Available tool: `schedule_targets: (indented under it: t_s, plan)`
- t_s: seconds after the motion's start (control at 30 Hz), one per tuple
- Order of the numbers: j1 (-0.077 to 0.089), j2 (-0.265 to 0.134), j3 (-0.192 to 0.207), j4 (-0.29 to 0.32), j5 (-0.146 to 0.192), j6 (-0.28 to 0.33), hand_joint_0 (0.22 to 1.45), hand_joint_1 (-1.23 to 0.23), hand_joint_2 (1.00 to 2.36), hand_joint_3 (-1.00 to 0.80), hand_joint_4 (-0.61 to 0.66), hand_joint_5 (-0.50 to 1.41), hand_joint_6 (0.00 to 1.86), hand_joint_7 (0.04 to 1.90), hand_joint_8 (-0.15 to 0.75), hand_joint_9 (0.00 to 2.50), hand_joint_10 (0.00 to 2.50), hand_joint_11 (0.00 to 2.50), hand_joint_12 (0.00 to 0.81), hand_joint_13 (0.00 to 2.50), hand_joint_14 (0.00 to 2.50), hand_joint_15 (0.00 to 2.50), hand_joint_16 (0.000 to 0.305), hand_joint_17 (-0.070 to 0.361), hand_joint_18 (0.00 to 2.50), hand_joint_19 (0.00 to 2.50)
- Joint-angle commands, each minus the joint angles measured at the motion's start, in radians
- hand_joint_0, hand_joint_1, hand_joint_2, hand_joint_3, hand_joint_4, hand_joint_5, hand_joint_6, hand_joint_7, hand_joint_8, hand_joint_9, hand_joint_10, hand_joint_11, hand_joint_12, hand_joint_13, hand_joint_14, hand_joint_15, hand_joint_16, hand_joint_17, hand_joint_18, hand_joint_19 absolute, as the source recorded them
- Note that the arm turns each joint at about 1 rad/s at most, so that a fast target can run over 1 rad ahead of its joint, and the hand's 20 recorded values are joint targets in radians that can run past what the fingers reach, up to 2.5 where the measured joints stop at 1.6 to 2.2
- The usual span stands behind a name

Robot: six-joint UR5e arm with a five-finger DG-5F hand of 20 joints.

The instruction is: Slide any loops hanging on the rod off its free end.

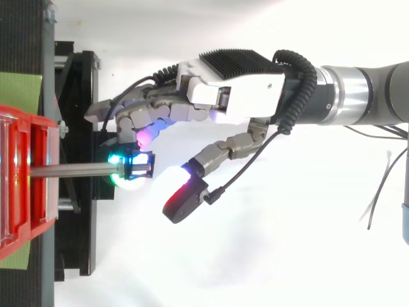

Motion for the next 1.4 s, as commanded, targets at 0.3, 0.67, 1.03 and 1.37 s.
schedule_targets:
  t_s: [0.3, 0.67, 1.03, 1.37]
  plan:
    - [-0.001, 0.000, 0.000, 0.032, 0.000, 0.017, 0.62, -0.55, 1.01, -0.42, 0.19, -0.06, 0.50, 1.30, 0.285, 0.86, 0.01, 0.16, 0.332, 0.41, 0.00, 0.01, 0.045, 0.101, 0.41, 0.24]
    - [-0.001, 0.000, -0.014, 0.033, 0.000, 0.017, 0.62, -0.61, 1.01, -0.36, 0.18, -0.07, 0.53, 1.35, 0.278, 0.83, 0.01, 0.17, 0.330, 0.39, 0.00, 0.02, 0.045, 0.102, 0.41, 0.25]
    - [-0.001, 0.000, -0.029, 0.061, 0.000, 0.017, 0.61, -0.58, 1.02, -0.20, 0.18, -0.11, 0.77, 1.00, 0.291, 0.84, 0.01, 0.19, 0.338, 0.39, 0.00, 0.02, 0.047, 0.105, 0.44, 0.25]
    - [-0.004, 0.000, -0.029, 0.073, 0.000, 0.018, 0.52, -0.59, 1.00, -0.47, 0.19, -0.10, 0.69, 1.06, 0.289, 0.82, 0.01, 0.18, 0.349, 0.37, 0.00, 0.03, 0.049, 0.110, 0.42, 0.26]
